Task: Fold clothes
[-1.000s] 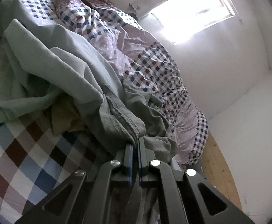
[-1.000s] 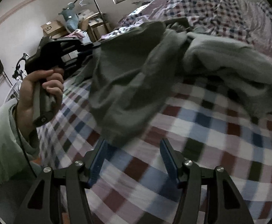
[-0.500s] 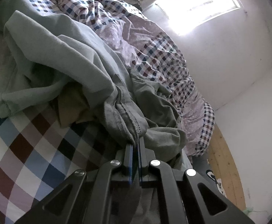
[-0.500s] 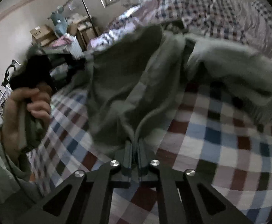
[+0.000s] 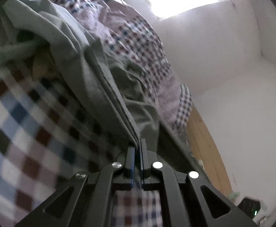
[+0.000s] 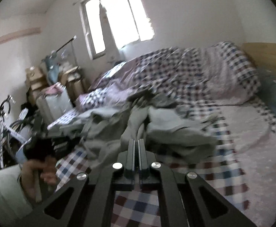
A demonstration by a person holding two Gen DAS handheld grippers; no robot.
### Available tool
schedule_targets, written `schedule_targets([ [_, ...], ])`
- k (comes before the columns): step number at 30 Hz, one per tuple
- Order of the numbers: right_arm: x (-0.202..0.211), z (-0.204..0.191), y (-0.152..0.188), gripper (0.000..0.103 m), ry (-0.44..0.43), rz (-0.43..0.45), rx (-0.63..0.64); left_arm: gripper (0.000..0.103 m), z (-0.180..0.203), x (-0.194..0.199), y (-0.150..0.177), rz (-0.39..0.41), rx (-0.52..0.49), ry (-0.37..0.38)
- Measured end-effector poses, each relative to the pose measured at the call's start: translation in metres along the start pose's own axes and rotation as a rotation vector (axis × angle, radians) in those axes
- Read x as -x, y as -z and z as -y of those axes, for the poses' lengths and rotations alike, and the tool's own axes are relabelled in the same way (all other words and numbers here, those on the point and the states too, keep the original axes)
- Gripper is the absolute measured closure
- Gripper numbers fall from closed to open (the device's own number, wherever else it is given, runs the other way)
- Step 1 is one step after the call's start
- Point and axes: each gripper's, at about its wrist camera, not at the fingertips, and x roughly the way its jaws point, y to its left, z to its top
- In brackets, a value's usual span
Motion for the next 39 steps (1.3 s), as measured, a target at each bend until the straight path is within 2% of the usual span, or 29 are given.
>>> schedule_targets([
  [2, 0.014, 0.028, -0.003, 0.103, 0.05, 0.021, -0.043, 0.1, 0.01, -0.006, 0.018, -0.067, -0.048, -0.03],
  [4, 0.014, 0.057, 0.0, 0.103, 0.114, 0.024, -0.102, 0.099, 0.015, -0.01, 0.031, -0.111, -0.119, -0.105],
  [6, 0.008, 0.088, 0.009, 0.103, 0.154, 0.005, -0.177, 0.093, 0.017, -0.009, 0.037, -0.135, -0.176, -0.173],
  [8, 0.005, 0.115, 0.017, 0.103, 0.178, -0.027, -0.244, 0.073, 0.014, -0.003, 0.033, -0.135, -0.192, -0.21],
  [9, 0.001, 0.121, 0.022, 0.103, 0.177, -0.044, -0.269, 0.066, 0.011, 0.004, 0.028, -0.119, -0.184, -0.214],
  [11, -0.006, 0.121, 0.024, 0.103, 0.172, -0.061, -0.274, 0.042, 0.0, 0.022, 0.011, -0.048, -0.144, -0.208],
  [13, -0.015, 0.106, 0.022, 0.1, 0.153, -0.068, -0.237, 0.036, -0.014, 0.04, -0.005, 0.019, -0.087, -0.217],
  [16, -0.034, 0.07, 0.021, 0.099, 0.087, -0.081, -0.139, 0.034, -0.041, 0.062, -0.03, 0.083, 0.003, -0.252],
  [19, -0.06, 0.023, 0.024, 0.095, 0.023, -0.139, -0.02, 0.031, -0.067, 0.072, -0.044, 0.103, 0.085, -0.275],
  [21, -0.079, -0.01, 0.029, 0.082, -0.023, -0.186, 0.074, 0.031, -0.083, 0.072, -0.048, 0.084, 0.128, -0.276],
  [22, -0.09, -0.022, 0.037, 0.068, -0.045, -0.204, 0.115, 0.031, -0.09, 0.071, -0.049, 0.069, 0.145, -0.276],
  [23, -0.104, -0.045, 0.047, 0.06, -0.071, -0.225, 0.186, 0.031, -0.096, 0.07, -0.051, 0.053, 0.161, -0.275],
  [24, -0.113, -0.062, 0.054, 0.06, -0.088, -0.239, 0.244, 0.031, -0.101, 0.069, -0.052, 0.04, 0.17, -0.274],
  [26, -0.126, -0.09, 0.063, 0.06, -0.104, -0.26, 0.333, 0.031, -0.104, 0.065, -0.056, 0.033, 0.157, -0.275],
  [33, -0.156, -0.134, 0.095, 0.055, -0.099, -0.315, 0.496, 0.031, -0.099, 0.047, -0.08, 0.0, 0.03, -0.313],
  [39, -0.166, -0.142, 0.115, 0.054, -0.056, -0.326, 0.574, 0.031, -0.106, 0.037, -0.097, -0.027, 0.055, -0.258],
])
